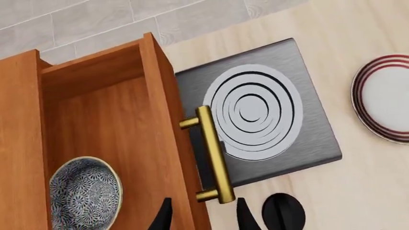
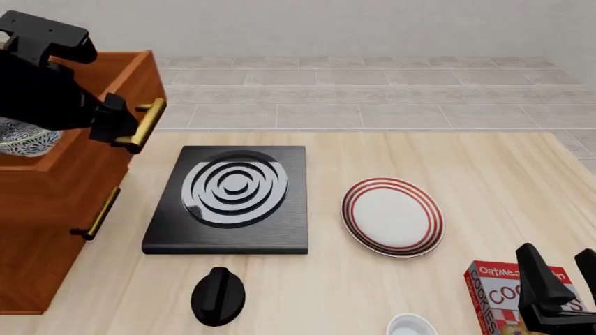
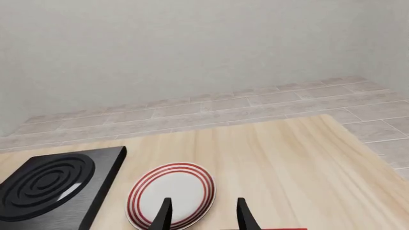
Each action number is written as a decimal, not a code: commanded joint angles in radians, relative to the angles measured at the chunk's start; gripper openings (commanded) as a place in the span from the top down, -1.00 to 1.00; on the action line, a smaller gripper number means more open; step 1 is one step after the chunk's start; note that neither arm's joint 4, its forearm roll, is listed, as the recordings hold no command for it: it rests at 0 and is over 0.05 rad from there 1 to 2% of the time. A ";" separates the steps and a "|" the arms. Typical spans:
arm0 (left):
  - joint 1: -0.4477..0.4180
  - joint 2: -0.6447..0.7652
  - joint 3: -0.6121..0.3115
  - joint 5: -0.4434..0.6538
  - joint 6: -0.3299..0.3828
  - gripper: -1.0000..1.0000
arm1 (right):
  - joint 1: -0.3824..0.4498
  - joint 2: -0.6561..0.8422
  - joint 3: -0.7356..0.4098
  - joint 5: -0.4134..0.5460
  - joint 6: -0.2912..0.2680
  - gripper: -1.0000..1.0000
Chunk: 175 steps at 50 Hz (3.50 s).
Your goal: Pick the akita bowl in the top layer of the wooden cabinet and place it on the plate.
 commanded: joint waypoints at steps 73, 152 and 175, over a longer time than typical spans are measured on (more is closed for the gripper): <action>-0.208 0.152 -0.251 0.023 -0.022 -1.00 | 0.001 -0.006 -0.001 0.005 0.002 -1.00; 0.027 0.063 -0.359 0.175 -0.042 -1.00 | 0.004 0.005 -0.001 -0.007 -0.007 -1.00; 0.094 0.080 -0.290 0.146 -0.008 -1.00 | 0.005 0.002 -0.001 -0.003 -0.009 -1.00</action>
